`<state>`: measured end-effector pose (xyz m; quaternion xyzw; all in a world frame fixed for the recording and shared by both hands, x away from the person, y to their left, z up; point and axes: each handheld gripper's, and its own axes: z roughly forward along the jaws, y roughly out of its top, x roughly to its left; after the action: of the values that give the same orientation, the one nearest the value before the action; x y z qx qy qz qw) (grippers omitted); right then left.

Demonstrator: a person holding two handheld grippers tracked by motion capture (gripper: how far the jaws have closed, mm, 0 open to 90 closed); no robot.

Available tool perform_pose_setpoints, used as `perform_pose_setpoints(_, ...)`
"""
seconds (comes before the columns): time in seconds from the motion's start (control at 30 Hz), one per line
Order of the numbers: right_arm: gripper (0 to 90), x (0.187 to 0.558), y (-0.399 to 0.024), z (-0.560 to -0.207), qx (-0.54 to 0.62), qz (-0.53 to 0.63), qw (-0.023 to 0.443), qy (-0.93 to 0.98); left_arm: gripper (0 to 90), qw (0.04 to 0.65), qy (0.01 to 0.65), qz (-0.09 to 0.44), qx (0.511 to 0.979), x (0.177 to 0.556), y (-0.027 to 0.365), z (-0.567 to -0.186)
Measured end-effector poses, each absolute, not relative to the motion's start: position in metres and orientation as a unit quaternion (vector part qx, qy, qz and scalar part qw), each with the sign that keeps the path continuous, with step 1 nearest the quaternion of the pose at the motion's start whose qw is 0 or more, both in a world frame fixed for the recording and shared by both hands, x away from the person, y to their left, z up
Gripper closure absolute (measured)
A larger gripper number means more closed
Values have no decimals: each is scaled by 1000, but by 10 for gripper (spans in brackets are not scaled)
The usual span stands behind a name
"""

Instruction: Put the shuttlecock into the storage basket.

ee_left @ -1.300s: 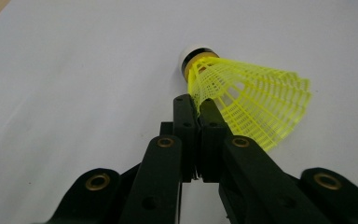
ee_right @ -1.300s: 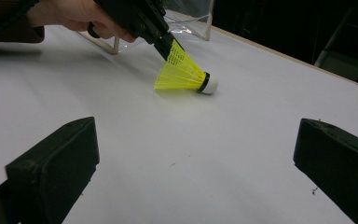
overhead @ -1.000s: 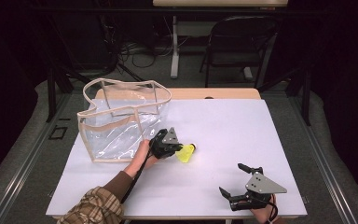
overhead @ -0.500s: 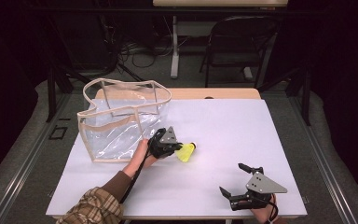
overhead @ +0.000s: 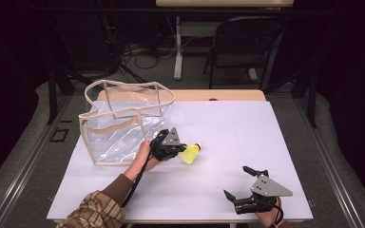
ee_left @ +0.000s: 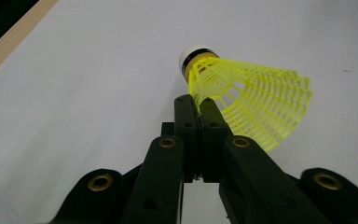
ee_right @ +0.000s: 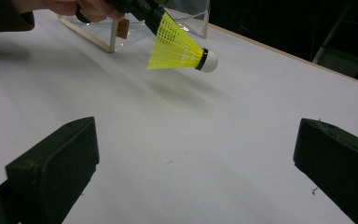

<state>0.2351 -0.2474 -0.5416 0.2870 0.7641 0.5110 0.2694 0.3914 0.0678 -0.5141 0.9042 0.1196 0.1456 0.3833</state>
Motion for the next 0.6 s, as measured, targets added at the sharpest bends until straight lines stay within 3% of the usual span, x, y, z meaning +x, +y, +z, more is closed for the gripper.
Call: perform_pose_setpoints(0.6, 0, 235, -246, -543, 287, 508, 271, 766, 890, 381, 104, 155, 905, 388, 55, -492)
